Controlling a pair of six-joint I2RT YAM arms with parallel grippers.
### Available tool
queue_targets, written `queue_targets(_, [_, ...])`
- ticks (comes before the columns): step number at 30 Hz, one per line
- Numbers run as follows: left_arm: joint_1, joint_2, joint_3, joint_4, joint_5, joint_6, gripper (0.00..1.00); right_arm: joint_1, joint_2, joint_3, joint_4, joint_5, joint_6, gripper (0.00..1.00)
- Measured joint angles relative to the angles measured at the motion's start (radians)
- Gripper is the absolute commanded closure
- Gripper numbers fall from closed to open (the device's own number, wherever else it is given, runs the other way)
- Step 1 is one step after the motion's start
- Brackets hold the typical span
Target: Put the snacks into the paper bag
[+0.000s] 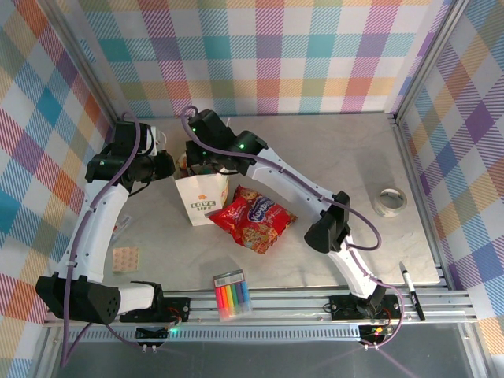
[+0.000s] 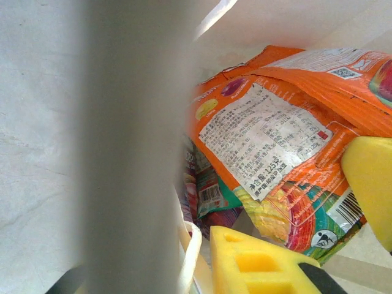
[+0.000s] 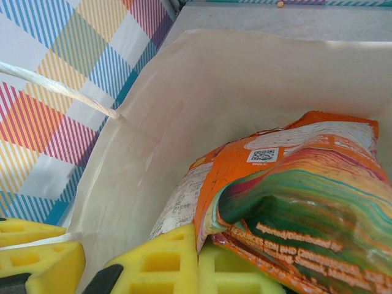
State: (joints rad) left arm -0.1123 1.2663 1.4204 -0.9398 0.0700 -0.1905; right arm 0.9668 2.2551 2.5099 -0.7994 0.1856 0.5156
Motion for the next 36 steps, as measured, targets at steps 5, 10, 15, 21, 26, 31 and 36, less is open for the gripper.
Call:
queue_targets(5, [0.0, 0.0, -0.005, 0.001, 0.0, 0.0, 0.8, 0.0, 0.004, -0.006, 0.008, -0.003, 0.0, 1.0])
queue_targets(10, [0.0, 0.0, -0.006, 0.002, 0.0, 0.0, 0.8, 0.0, 0.008, -0.044, 0.037, -0.024, -0.006, 1.0])
queue_targets(15, [0.0, 0.0, -0.016, 0.005, 0.0, 0.0, 0.8, 0.0, 0.015, -0.043, 0.05, -0.037, -0.019, 1.0])
queue_targets(21, [0.0, -0.002, -0.024, 0.006, 0.0, 0.0, 0.8, -0.007, 0.026, -0.026, 0.035, -0.054, -0.018, 1.0])
queue_targets(26, [0.0, -0.002, -0.024, 0.006, -0.001, 0.0, 0.8, -0.012, 0.043, -0.02, -0.031, -0.087, 0.0, 0.77])
queue_targets(31, [0.0, -0.002, -0.024, 0.008, -0.001, 0.0, 0.79, -0.016, 0.038, -0.019, -0.123, -0.124, 0.013, 0.57])
queue_targets(36, [0.0, -0.002, -0.024, 0.008, -0.001, 0.0, 0.79, -0.017, -0.029, -0.059, -0.173, -0.123, 0.002, 0.54])
